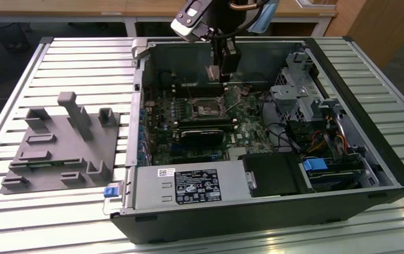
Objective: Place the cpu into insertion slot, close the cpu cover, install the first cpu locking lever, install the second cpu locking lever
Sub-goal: 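Place the cpu into insertion slot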
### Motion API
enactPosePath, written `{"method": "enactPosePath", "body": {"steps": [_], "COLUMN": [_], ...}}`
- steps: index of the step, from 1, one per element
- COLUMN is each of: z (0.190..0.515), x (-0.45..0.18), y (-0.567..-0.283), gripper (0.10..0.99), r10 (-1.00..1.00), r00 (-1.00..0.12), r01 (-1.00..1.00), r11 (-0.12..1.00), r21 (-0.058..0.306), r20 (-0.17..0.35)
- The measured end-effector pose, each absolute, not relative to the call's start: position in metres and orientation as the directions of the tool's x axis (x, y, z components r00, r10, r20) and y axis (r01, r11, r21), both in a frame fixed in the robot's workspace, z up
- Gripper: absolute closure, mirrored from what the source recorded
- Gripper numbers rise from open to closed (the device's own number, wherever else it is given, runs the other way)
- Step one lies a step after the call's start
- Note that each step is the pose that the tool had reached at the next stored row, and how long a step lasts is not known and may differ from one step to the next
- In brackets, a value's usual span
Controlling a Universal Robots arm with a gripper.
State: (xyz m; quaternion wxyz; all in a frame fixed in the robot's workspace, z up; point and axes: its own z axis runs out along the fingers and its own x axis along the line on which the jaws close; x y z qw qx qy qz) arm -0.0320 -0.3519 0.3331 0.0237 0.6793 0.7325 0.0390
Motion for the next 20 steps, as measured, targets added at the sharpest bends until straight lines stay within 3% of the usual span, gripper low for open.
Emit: {"method": "enactPosePath", "body": {"steps": [20], "z": [0.3244], "x": [-0.0320], "y": [-0.3519], "gripper": [0.545], "r10": [0.997], "r00": [-0.076], "r01": [0.993], "r11": [0.074], "r21": [0.089], "r20": [0.018]}}
